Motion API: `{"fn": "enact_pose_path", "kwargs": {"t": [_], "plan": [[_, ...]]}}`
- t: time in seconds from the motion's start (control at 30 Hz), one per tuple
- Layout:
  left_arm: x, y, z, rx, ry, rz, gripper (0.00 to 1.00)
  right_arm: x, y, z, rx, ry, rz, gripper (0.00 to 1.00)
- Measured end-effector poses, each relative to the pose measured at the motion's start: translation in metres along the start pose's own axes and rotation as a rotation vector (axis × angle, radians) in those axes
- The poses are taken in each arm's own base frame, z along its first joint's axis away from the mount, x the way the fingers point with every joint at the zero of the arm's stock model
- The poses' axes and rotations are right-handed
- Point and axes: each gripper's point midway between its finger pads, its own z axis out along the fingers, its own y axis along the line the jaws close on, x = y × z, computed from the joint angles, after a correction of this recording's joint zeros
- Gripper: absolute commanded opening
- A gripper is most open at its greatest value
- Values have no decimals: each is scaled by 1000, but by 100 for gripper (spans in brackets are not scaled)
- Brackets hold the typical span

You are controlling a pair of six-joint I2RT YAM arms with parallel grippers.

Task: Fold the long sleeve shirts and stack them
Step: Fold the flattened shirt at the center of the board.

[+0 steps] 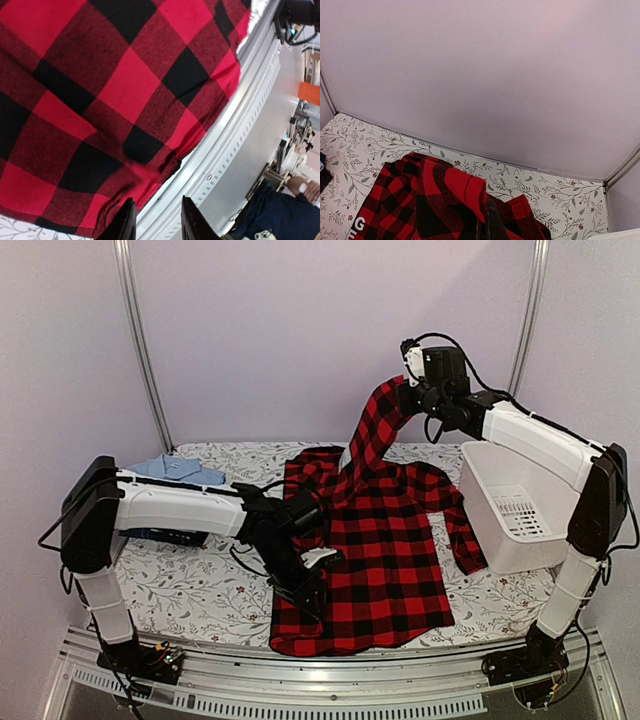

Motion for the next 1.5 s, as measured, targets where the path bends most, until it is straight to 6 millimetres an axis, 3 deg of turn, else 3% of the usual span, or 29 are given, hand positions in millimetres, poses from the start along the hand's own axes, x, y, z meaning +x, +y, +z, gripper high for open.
{"fn": "enact_pose_path", "kwargs": {"t": [0.17,0.3,0.43,0.57,0.8,0.9,1.07,1.17,1.5], "plan": [[-3,-4,-1,23,-9,24,50,26,16,-7,-103,71,22,0],[-8,-5,-8,35,-35,26,51,37,28,-17,-186,100,47,0],[-27,4,-31,33,-116,-8,44,46,41,-26,-277,127,75,0],[-67,38,-72,-12,-279,-106,40,59,57,-39,-369,160,103,0],[-144,134,-166,-204,-617,-289,34,93,87,-53,-482,247,126,0],[-172,176,-190,-269,-707,-340,34,106,96,-57,-512,280,135,0],[-214,236,-202,-345,-770,-387,33,120,103,-63,-540,317,152,0],[-235,257,-202,-358,-800,-383,33,128,105,-65,-549,338,165,0],[-291,275,-194,-291,-874,-324,27,132,100,-78,-541,358,179,0]]}}
